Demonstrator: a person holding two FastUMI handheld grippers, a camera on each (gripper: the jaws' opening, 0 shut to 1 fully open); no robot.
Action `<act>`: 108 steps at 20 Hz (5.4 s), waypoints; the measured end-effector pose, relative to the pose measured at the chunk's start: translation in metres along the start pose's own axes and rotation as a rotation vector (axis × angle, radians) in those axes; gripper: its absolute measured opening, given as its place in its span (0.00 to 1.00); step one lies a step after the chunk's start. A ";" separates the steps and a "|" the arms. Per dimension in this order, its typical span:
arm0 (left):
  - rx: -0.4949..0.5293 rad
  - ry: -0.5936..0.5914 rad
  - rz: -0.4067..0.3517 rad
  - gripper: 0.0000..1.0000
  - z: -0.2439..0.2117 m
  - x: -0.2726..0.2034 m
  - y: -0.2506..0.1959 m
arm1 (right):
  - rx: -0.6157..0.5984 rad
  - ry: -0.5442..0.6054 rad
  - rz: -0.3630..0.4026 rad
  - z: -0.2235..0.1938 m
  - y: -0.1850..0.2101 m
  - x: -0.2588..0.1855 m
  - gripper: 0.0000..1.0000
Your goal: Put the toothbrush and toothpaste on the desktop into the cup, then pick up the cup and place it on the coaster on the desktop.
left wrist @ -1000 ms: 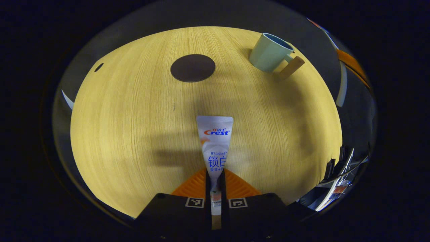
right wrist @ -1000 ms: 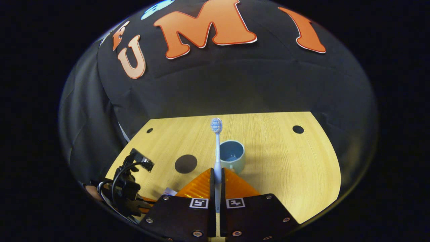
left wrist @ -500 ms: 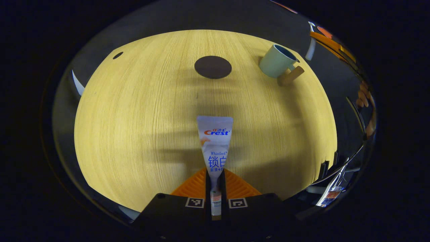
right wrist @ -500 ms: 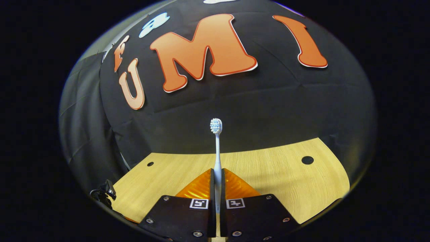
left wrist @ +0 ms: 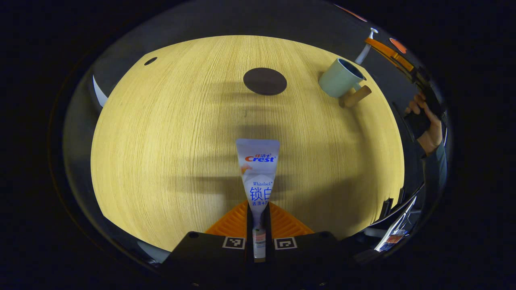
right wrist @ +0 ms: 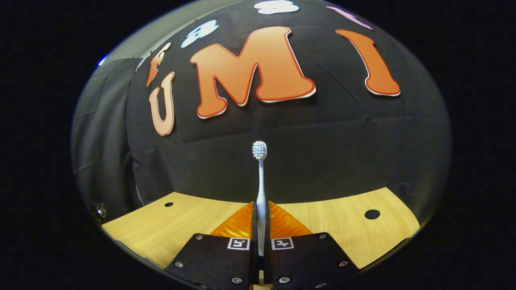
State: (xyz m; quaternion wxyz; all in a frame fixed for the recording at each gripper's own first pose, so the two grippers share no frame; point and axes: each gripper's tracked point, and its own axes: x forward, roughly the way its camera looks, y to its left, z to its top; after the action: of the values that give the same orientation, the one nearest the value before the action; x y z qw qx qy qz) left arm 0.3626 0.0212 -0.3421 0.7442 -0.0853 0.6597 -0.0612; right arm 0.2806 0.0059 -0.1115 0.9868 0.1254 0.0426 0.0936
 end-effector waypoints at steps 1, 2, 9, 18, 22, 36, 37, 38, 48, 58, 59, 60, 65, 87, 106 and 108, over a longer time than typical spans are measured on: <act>0.002 -0.002 0.003 0.11 0.002 0.000 0.000 | -0.001 0.011 -0.010 -0.010 -0.002 0.004 0.05; 0.004 -0.006 0.006 0.11 0.003 -0.001 -0.001 | 0.000 0.022 -0.017 -0.018 -0.005 0.006 0.05; 0.007 -0.031 0.017 0.11 0.012 -0.008 -0.004 | -0.029 0.113 -0.028 -0.070 -0.001 0.007 0.05; 0.022 -0.131 -0.014 0.12 0.027 -0.021 -0.014 | 0.063 0.278 -0.049 -0.085 0.000 -0.019 0.20; 0.075 -0.244 -0.042 0.11 0.075 -0.028 -0.015 | 0.043 0.325 -0.027 -0.074 0.007 -0.059 0.48; 0.324 -0.888 -0.085 0.11 0.281 -0.074 -0.117 | 0.024 0.250 -0.090 -0.024 -0.027 -0.187 0.95; 0.317 -0.931 -0.098 0.11 0.290 -0.079 -0.123 | 0.041 0.250 -0.107 -0.023 -0.031 -0.193 0.96; 0.314 -0.965 -0.108 0.11 0.301 -0.083 -0.130 | 0.062 0.248 -0.127 -0.022 -0.035 -0.200 0.96; 0.348 -1.232 -0.202 0.11 0.380 -0.085 -0.200 | 0.096 0.280 -0.195 -0.029 -0.058 -0.215 0.98; 0.266 -1.248 -0.161 0.11 0.382 -0.022 -0.199 | 0.123 0.305 -0.188 -0.043 -0.064 -0.208 0.98; 0.264 -1.245 -0.152 0.11 0.380 -0.016 -0.197 | 0.118 0.306 -0.191 -0.043 -0.065 -0.208 0.98; 0.264 -1.239 -0.143 0.11 0.378 -0.010 -0.196 | 0.114 0.307 -0.195 -0.044 -0.068 -0.210 0.98; 0.309 -1.215 -0.091 0.11 0.364 0.008 -0.195 | 0.118 0.315 -0.195 -0.047 -0.068 -0.207 0.98; 0.273 -1.207 -0.030 0.99 0.288 -0.140 -0.096 | 0.075 0.325 -0.118 -0.031 -0.021 -0.155 0.97; 0.125 -1.201 0.262 0.98 0.215 -0.226 0.033 | -0.047 0.659 -0.089 -0.114 0.014 -0.062 0.88; 0.112 -1.187 0.273 0.99 0.212 -0.223 0.040 | -0.057 0.712 -0.110 -0.129 0.010 -0.056 0.86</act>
State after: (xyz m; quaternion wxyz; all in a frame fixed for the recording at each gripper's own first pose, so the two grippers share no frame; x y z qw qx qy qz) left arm 0.5452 0.1153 -0.1088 0.9892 0.0196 0.1329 0.0579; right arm 0.2103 0.0351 -0.2297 0.9168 0.0547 0.3876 0.0794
